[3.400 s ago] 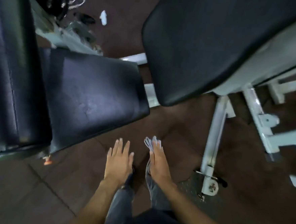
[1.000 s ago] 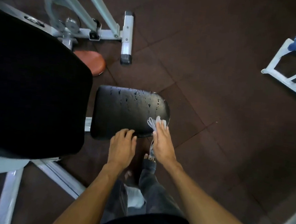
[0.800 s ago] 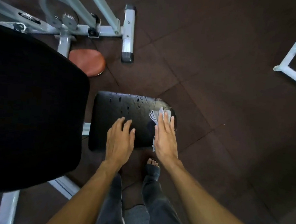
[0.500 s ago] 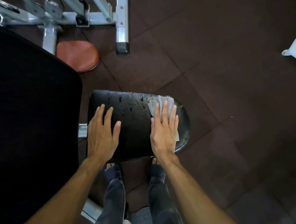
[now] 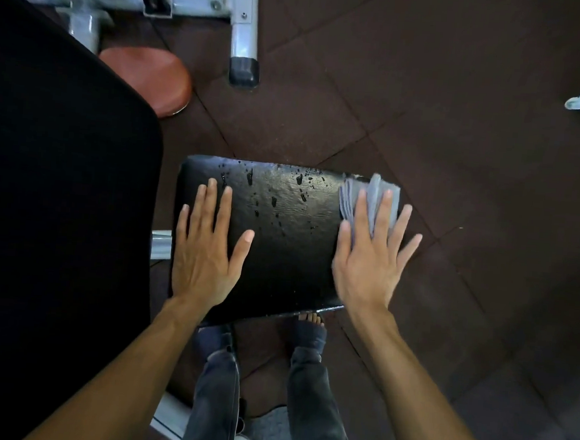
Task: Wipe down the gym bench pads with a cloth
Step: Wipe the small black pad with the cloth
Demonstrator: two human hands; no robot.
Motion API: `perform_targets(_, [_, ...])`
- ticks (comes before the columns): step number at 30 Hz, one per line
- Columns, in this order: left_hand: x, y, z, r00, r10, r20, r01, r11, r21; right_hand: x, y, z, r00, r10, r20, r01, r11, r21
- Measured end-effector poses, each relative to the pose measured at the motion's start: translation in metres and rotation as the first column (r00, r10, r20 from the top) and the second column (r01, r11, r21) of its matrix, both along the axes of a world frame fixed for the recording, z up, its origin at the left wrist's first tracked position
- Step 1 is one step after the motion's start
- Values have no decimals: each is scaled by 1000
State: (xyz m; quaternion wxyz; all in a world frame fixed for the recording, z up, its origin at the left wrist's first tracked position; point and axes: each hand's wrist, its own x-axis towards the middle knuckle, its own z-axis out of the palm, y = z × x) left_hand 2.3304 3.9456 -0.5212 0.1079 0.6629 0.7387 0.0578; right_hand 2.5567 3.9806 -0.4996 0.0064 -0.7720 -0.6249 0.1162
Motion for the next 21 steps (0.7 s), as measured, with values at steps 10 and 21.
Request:
perform_targets(10, [-1,-3,-3,1000,-21,-6,21,999,29,-32,-54,-7,948,319,-18,-318,948,14])
perform_targets(21, [1,-2,-5,999,-1,-53,1,1000,10,-64,46,-6,990,104,-95,-101,994,41])
